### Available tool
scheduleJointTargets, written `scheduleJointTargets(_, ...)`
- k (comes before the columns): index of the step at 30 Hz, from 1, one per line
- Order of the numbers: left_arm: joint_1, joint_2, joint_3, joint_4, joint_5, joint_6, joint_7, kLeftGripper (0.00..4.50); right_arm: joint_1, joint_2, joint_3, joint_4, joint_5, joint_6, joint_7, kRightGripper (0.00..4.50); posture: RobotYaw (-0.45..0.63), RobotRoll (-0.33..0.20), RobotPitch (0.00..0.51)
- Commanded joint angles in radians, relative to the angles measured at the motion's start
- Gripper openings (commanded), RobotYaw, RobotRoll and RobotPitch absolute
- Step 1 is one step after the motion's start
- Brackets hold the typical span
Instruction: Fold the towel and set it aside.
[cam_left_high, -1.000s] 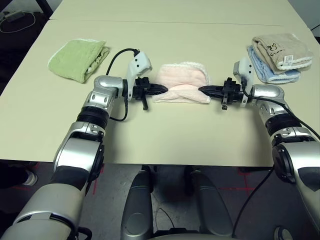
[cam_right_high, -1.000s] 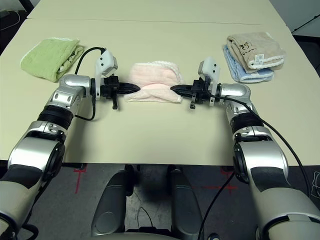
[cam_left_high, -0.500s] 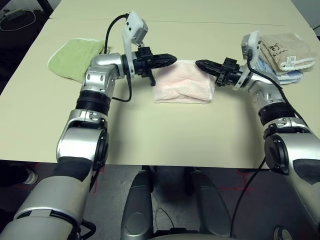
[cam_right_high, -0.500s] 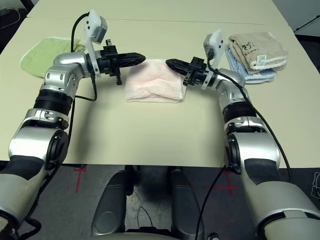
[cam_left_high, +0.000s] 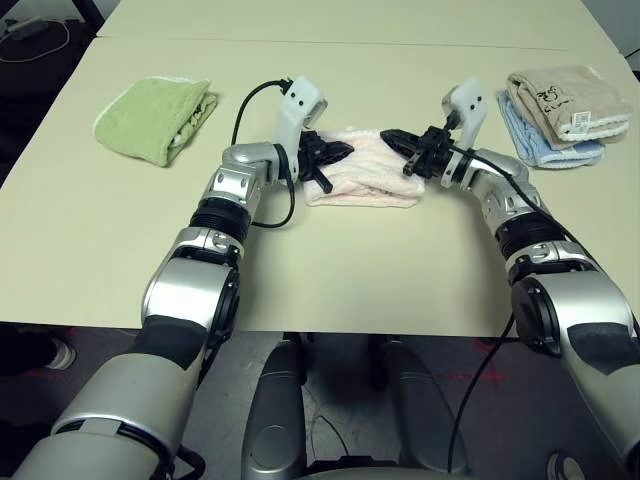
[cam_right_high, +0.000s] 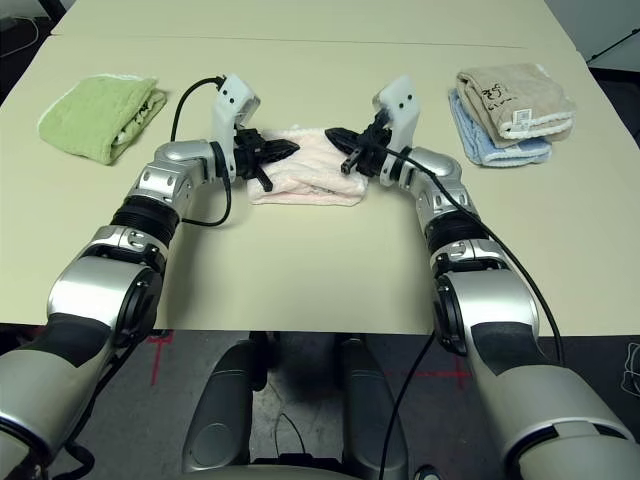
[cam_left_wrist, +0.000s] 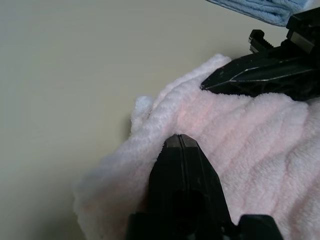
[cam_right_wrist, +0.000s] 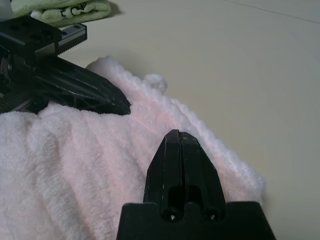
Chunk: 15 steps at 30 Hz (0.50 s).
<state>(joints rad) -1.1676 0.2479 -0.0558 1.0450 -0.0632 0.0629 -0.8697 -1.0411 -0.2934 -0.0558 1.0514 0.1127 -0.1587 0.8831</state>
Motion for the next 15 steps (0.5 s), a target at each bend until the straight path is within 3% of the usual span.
scheduleJointTargets(1, 0.023, -0.001, 0.000, 0.053, 0.022, 0.007, 0.026, 0.04, 0.066, 0.002, 0.031, 0.054, -0.043, 0.025, -0.014, 0.00, 0.05, 0.000, 0.267)
scheduleJointTargets(9, 0.019, 0.027, -0.005, 0.035, 0.018, 0.024, -0.054, 0.04, 0.064, 0.004, 0.014, 0.079, -0.025, 0.010, -0.028, 0.00, 0.06, 0.000, 0.262)
scheduleJointTargets(15, 0.013, 0.056, 0.014, -0.032, -0.010, 0.002, -0.115, 0.04, 0.033, -0.004, -0.091, 0.017, 0.124, -0.004, 0.154, 0.00, 0.06, 0.000, 0.259)
